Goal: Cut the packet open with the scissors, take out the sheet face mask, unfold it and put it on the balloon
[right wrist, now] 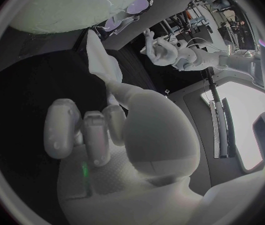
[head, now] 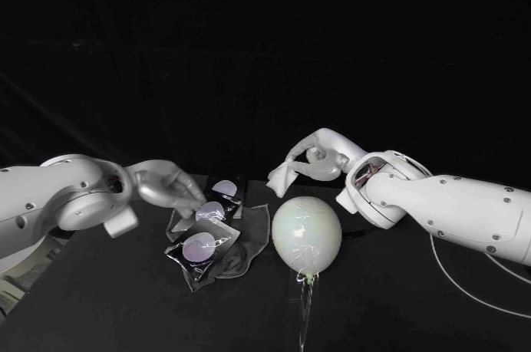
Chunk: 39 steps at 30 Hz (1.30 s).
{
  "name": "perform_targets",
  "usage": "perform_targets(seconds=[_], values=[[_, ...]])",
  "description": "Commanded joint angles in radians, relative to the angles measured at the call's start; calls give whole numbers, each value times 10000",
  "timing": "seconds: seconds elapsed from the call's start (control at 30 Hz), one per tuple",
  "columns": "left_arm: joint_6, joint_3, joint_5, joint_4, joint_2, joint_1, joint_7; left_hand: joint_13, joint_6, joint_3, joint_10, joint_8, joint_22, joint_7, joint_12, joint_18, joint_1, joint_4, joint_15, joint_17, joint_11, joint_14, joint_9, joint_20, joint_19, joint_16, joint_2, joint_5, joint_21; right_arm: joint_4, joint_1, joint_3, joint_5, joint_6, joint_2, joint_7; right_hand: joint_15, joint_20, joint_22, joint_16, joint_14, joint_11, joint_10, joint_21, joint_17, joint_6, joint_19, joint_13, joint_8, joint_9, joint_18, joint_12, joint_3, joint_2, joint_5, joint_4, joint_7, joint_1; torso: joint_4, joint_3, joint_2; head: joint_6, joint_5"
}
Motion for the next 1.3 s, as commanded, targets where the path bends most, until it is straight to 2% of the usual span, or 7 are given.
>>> perform_targets(seconds=[0.03, 0.2, 0.37, 0.57, 0.8, 0.9, 1.3], values=[[-2138, 1, 1333, -156, 497, -70, 2800, -23, 135, 126, 220, -146, -113, -10, -149, -21, 12, 33, 38, -143, -24, -193, -54, 10, -143, -363, -84, -220, -192, -88, 31, 12, -143, 512, 50, 234, -67, -51, 1501, 42, 1029, -176, 437, 6, 2626, 48, 36, 1511, 49, 20, -145, 27, -6, 16, 64, -59, 17, 51, 16, 8, 1, 50, -104], [-3173, 2, 1747, -612, 1351, -189, 3664, -30, 278, 53, 292, -455, -377, 98, -560, -179, -122, 48, 160, -403, 70, -376, -148, 33, -401, -1096, -207, -1123, -647, -233, 82, 15, -126, 686, 159, 322, -67, -51, 1501, 42, 1029, -176, 437, 6, 2626, 48, 36, 1511, 49, 20, -145, 27, -6, 16, 64, -59, 17, 51, 6, 16, 6, 101, -125], [-4063, 15, 1812, -1287, 2219, -295, 4127, -18, 158, -295, 16, -775, -574, 299, -929, -292, -108, -16, 343, -602, 247, -560, -242, 31, -448, -1754, -201, -1335, -961, -317, 105, 18, -127, 833, 287, 382, -67, -51, 1501, 42, 1029, -176, 437, 6, 2626, 48, 36, 1511, 49, 20, -145, 27, -6, 16, 64, -59, 17, 51, 21, 19, 7, 126, -115], [-4174, 104, 1370, -1800, 2892, -472, 4375, -19, 138, -948, -577, -1003, -764, 451, -1304, -369, 61, -66, 627, -894, 464, -1189, -285, 34, -433, -2623, 27, -1394, -1254, -429, 115, 20, -130, 920, 453, 421, -65, -51, 1499, 42, 1029, -173, 433, -2, 2626, 40, 33, 1506, 56, 23, -144, 18, -5, 16, 64, -59, 20, 44, 7, 12, 14, 140, -46], [-4117, 154, 1057, -2075, 3330, -705, 4456, -14, 124, -2027, -747, -1251, -928, 419, -1406, -680, 294, 22, 755, -1161, 518, -1444, -318, 40, -725, -3456, 346, -1667, -1822, -620, 117, 24, -98, 950, 671, 444, -65, -51, 1493, 42, 1029, -172, 429, -19, 2626, 37, 25, 1501, 58, 24, -140, 8, -4, 18, 64, -58, 21, 42, 5, 14, 8, 113, 31], [-4014, 166, 954, -2170, 3475, -809, 4440, -13, 158, -2851, -773, -1410, -926, 379, -1445, -802, 481, 54, 781, -1256, 538, -1341, -323, 41, -794, -3850, 636, -2287, -2114, -698, 118, 27, -92, 953, 760, 433, -65, -51, 1493, 42, 1029, -172, 429, -19, 2626, 37, 25, 1501, 58, 24, -140, 8, -4, 18, 64, -58, 21, 42, 8, 9, 6, 98, 32], [-3570, 181, 541, -2278, 3709, -1025, 4255, -8, 204, -4238, -744, -1561, -907, 412, -1473, -827, 493, 108, 750, -1280, 530, -992, -297, 32, -642, -4155, 977, -2386, -2359, -826, 119, 41, -123, 955, 874, 344, -64, -52, 1490, 42, 1029, -171, 429, -29, 2626, 33, 20, 1502, 59, 25, -138, 9, -1, 23, 65, -58, 23, 41, 9, 12, 1, 110, -38]])
